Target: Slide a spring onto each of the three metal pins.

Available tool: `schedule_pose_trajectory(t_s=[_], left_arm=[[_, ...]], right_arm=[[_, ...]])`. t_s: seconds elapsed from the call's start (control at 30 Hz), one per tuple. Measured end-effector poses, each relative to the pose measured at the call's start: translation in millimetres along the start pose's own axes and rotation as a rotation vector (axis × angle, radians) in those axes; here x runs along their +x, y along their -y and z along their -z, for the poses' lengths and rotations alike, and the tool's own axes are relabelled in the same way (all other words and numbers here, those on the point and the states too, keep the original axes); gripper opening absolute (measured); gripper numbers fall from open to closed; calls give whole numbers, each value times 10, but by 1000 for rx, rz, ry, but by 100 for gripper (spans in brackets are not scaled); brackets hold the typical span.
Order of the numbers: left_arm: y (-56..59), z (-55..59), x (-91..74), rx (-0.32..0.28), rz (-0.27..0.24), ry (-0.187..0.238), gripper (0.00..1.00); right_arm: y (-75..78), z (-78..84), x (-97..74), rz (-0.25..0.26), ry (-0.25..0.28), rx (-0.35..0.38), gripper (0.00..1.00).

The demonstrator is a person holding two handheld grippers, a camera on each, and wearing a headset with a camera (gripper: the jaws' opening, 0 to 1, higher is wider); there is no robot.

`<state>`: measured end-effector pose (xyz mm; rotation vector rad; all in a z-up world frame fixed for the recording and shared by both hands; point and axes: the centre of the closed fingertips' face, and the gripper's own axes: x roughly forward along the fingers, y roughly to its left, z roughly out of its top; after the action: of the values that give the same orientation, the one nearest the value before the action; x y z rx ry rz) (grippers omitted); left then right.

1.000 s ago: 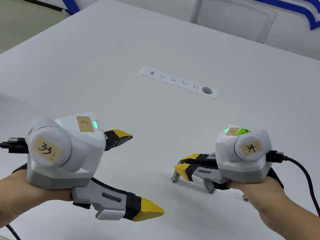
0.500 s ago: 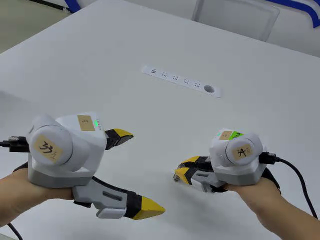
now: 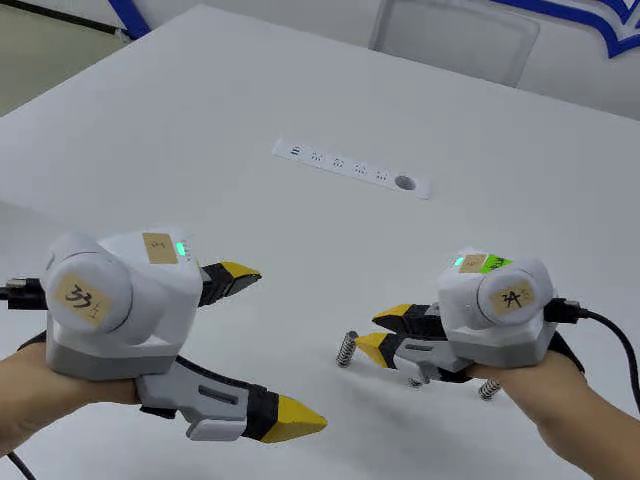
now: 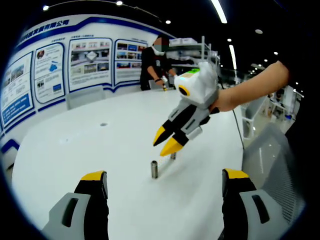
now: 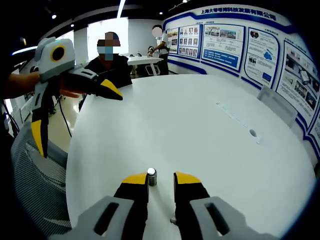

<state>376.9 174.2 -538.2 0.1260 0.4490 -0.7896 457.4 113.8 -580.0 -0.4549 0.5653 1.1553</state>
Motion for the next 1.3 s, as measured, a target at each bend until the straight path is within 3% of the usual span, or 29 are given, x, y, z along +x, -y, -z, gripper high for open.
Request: schedule_pose_trajectory(t_s=[0.2,0.43,0.67,1.03,1.3], left_arm=[[-7,-108,10,18,-6,5,97],[25,-159,23,51,3,-14,98],[-65,-234,-17,59,-17,-16,98],[-104,-340,-66,67,-41,-11,99],[-82,-298,-103,71,-46,-35,100]], right_arm=[[211,-7,-341,55,56,82,22],[216,130,-757,46,68,70,26],[233,264,-1104,70,82,72,29],[183,653,-1423,79,12,32,38],[186,690,-1645,95,82,78,49]])
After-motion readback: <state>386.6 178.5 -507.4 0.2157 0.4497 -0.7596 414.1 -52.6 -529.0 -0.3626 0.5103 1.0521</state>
